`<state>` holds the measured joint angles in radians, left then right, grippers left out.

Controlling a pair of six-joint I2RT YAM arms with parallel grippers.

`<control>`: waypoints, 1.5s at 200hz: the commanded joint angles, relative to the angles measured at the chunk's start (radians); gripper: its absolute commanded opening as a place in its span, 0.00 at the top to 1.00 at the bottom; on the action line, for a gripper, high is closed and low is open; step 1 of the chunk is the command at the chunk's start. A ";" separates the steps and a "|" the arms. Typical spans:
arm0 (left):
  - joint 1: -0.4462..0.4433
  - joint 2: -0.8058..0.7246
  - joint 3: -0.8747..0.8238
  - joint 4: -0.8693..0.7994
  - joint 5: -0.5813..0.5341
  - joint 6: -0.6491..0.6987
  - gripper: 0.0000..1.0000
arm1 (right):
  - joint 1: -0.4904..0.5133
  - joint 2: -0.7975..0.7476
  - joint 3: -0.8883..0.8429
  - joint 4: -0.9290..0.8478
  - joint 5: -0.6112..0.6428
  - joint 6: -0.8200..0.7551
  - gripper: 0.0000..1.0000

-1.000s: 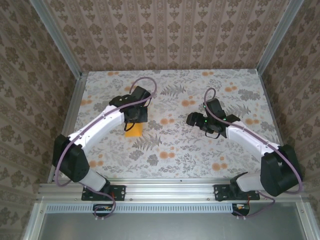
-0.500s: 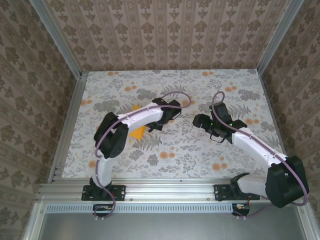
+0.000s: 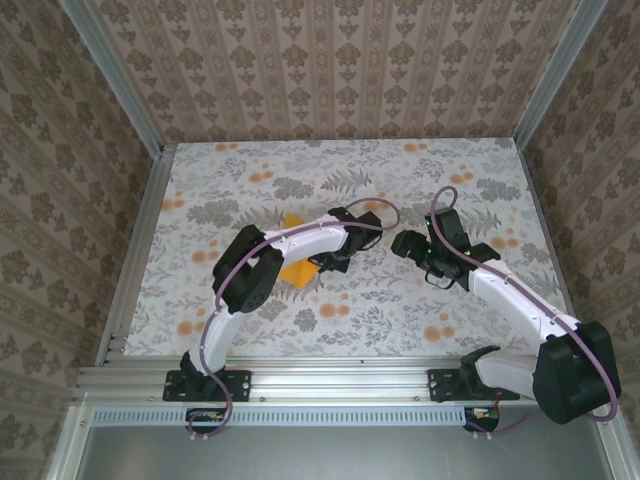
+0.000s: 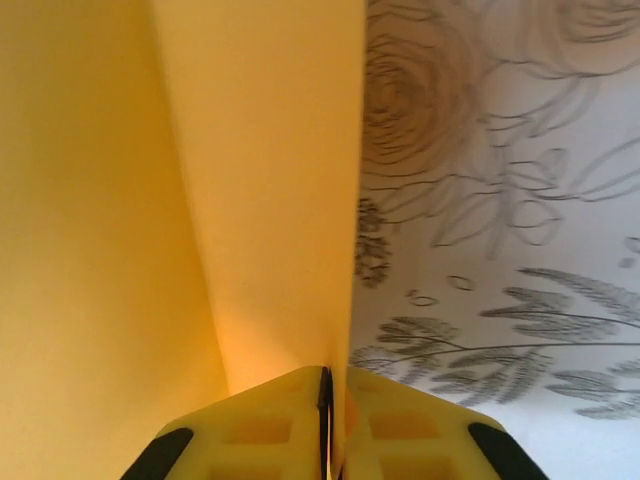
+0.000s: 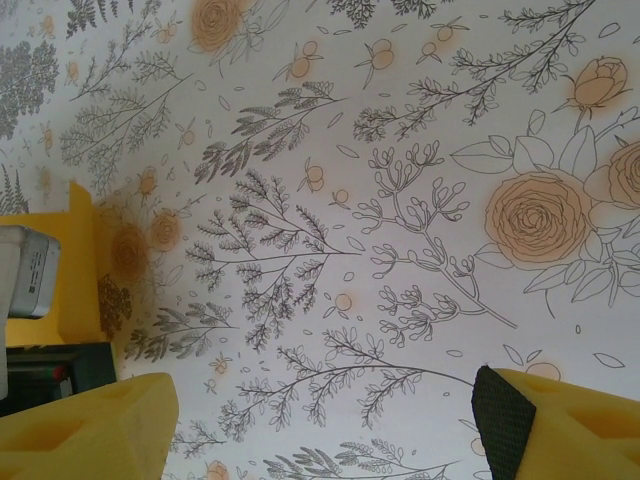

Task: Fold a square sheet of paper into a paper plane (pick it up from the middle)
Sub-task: Turn over the paper at the center of the table, then third fold the triangle at the center of the table.

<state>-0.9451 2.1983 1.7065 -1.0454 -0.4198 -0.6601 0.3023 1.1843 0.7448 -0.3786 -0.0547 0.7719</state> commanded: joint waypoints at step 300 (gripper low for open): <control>0.373 -0.539 -0.728 0.644 0.773 -0.089 0.69 | 0.311 0.418 0.060 0.344 -0.273 0.254 0.24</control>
<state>-0.5686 1.6215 1.0042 -0.4541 0.3302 -0.7509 0.6090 1.5841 0.7792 -0.0486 -0.3229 1.0035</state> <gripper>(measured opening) 0.323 0.761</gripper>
